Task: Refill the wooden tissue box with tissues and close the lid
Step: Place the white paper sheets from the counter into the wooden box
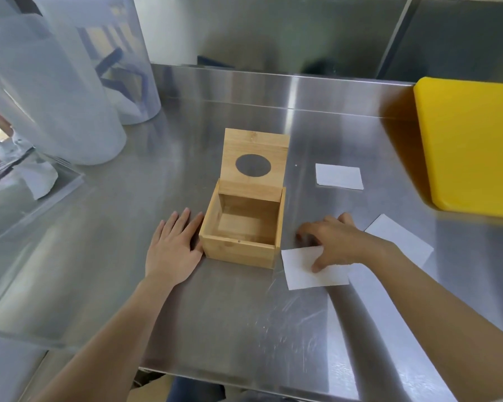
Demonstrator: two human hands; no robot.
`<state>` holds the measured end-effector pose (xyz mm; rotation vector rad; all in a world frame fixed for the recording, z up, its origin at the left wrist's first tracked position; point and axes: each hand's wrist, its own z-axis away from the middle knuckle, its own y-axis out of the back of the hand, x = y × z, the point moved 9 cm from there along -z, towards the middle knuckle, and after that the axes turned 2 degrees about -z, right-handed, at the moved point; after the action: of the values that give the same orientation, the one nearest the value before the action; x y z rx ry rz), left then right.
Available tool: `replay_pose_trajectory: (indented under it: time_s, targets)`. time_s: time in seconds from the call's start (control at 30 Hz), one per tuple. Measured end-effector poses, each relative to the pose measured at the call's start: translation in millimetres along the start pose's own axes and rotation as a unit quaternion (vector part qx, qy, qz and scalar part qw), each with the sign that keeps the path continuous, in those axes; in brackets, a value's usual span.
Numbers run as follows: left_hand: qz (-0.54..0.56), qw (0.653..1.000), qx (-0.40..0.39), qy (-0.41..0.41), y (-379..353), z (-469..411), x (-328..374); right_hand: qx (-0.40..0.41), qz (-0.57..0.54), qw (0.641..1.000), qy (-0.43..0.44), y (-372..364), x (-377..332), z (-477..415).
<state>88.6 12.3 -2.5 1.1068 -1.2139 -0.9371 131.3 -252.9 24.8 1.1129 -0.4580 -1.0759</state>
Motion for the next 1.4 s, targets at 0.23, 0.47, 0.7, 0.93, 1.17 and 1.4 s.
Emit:
replay_pose_trajectory:
  time_s: [0.23, 0.47, 0.7, 0.93, 1.17, 1.4]
  targets:
    - [0.011, 1.0, 0.007, 0.005, 1.5, 0.4, -0.7, -0.045, -0.017, 0.999, -0.017, -5.9, -6.4, 0.8]
    - [0.012, 1.0, 0.012, 0.004, 1.6, -0.9, -1.2, -0.075, -0.02, 0.997, -0.014, -11.2, -10.3, 3.5]
    - [0.016, 1.0, 0.019, 0.004, 2.5, -0.7, -1.2, -0.088, -0.068, 0.994, -0.022, -13.9, -11.2, 6.8]
    - [0.015, 1.0, 0.024, 0.004, 1.9, -0.8, -1.4, -0.113, -0.11, 0.987, -0.009, -8.7, -6.7, 7.3]
    - [0.013, 1.0, 0.025, 0.004, -0.5, -0.6, -3.5, -0.038, -0.187, 0.98, 0.054, 59.7, -9.1, 9.5]
    - [0.002, 1.0, 0.019, 0.005, -1.6, -1.2, -4.0, -0.038, -0.382, 0.912, 0.144, 118.1, -49.4, 12.5]
